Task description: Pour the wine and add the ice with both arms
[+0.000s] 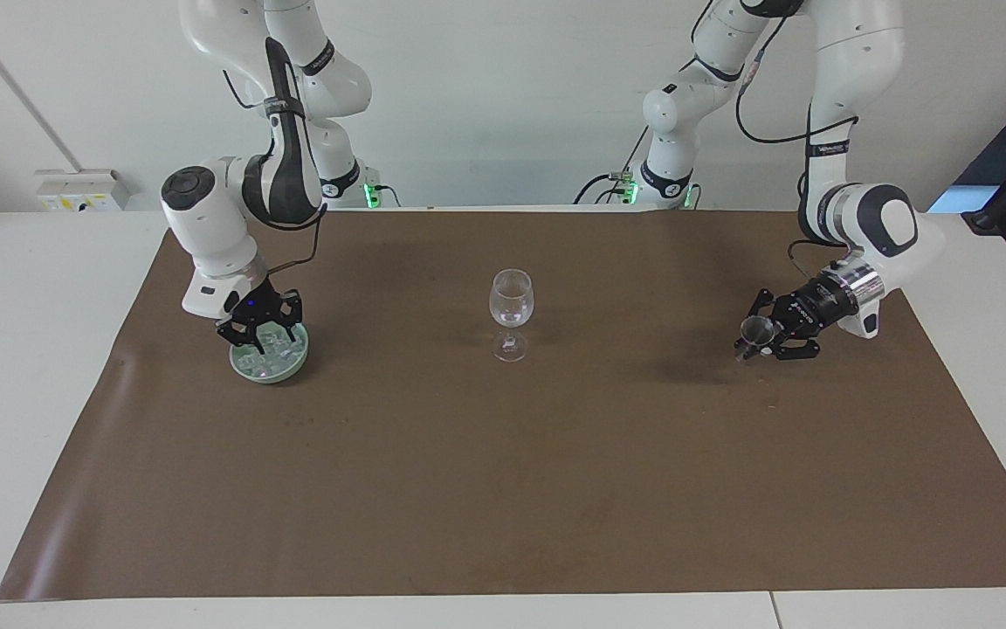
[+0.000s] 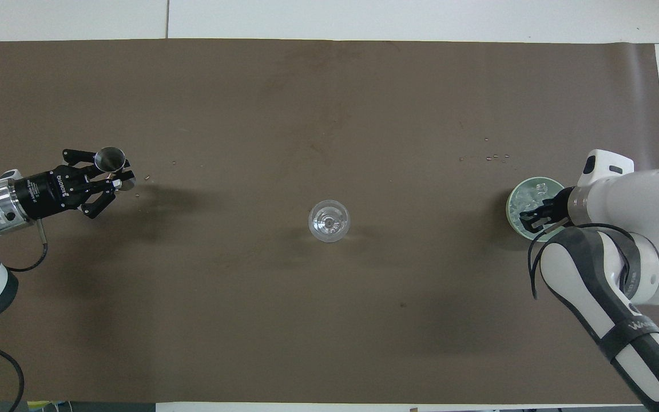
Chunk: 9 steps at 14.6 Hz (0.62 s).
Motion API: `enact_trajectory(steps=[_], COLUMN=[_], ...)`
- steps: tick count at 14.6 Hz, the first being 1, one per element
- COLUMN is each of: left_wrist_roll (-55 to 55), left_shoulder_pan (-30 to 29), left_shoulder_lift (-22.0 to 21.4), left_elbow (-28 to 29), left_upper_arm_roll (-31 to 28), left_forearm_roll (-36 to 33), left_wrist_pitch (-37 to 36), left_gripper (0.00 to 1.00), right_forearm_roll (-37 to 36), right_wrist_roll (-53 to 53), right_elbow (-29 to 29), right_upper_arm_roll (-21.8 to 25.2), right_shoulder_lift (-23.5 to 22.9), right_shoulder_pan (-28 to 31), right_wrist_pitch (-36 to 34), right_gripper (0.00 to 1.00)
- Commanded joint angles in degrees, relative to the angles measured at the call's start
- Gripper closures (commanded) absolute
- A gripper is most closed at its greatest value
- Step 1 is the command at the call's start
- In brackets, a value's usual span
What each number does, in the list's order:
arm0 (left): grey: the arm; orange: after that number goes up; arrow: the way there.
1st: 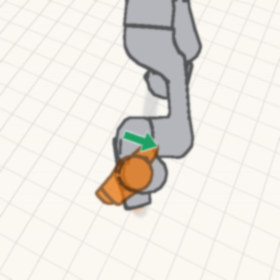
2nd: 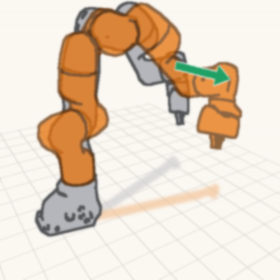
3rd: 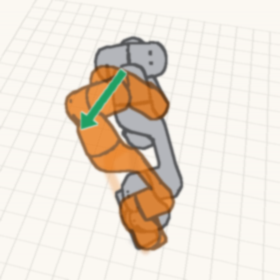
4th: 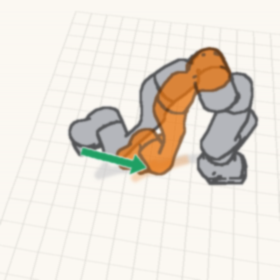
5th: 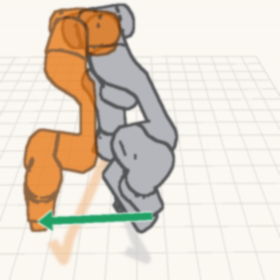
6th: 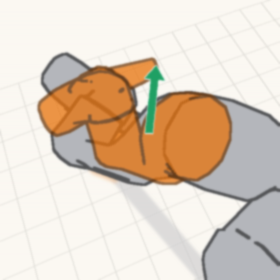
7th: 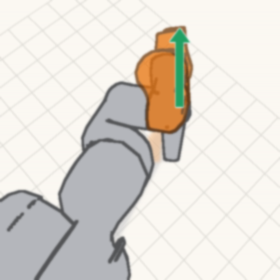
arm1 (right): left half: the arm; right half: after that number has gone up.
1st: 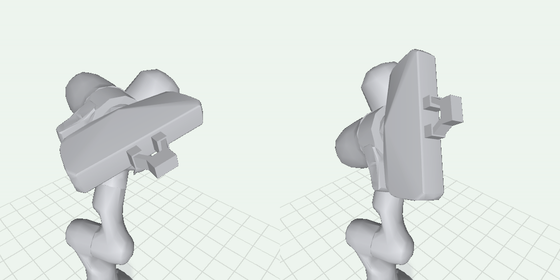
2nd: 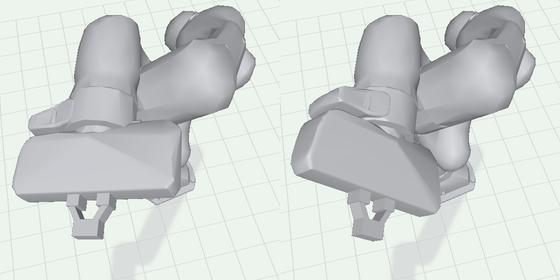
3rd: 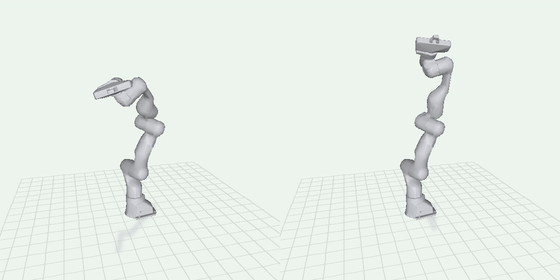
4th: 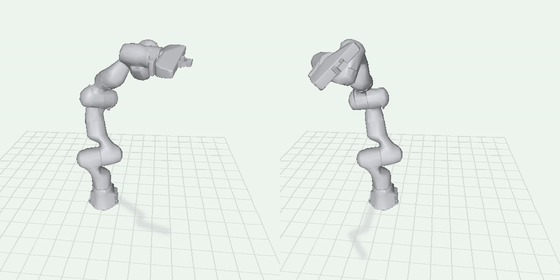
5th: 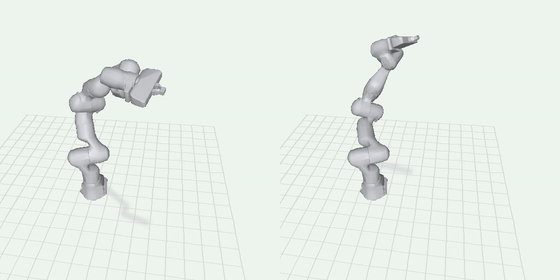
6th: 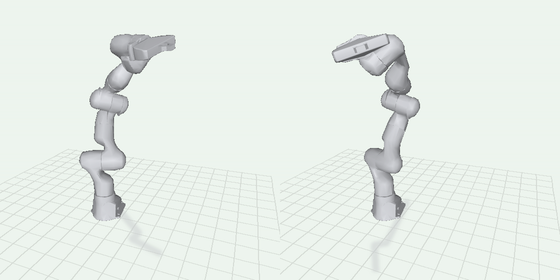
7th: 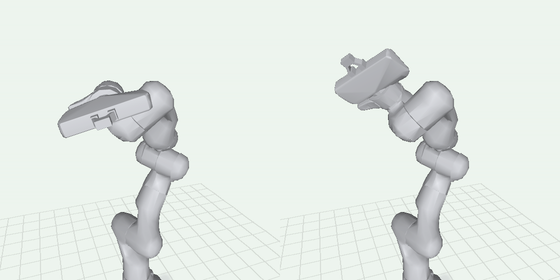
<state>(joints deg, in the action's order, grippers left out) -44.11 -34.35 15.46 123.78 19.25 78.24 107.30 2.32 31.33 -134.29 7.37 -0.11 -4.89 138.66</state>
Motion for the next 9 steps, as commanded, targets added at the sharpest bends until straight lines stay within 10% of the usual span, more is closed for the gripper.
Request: enact_trajectory(steps=[1, 9], left_wrist_roll=[5.69, 14.57], left_shoulder_pan=[-2.64, -7.66], left_shoulder_lift=[3.68, 9.41], left_elbow=[-0.91, -0.12], left_upper_arm_roll=[0.52, 0.44], left_forearm_roll=[1.39, 1.91], left_wrist_pitch=[-3.5, -6.93], left_gripper=[1.0, 1.0], right_forearm_roll=[1.55, 1.55], right_wrist_roll=[2.24, 2.42], right_elbow=[-1.68, -1.86], right_upper_arm_roll=[-0.16, -0.16], right_shoulder_lift=[0.63, -0.33], right_shoulder_pan=[0.15, 0.23], right_wrist_pitch=[2.14, 2.58], right_gripper=[0.44, 0.48])
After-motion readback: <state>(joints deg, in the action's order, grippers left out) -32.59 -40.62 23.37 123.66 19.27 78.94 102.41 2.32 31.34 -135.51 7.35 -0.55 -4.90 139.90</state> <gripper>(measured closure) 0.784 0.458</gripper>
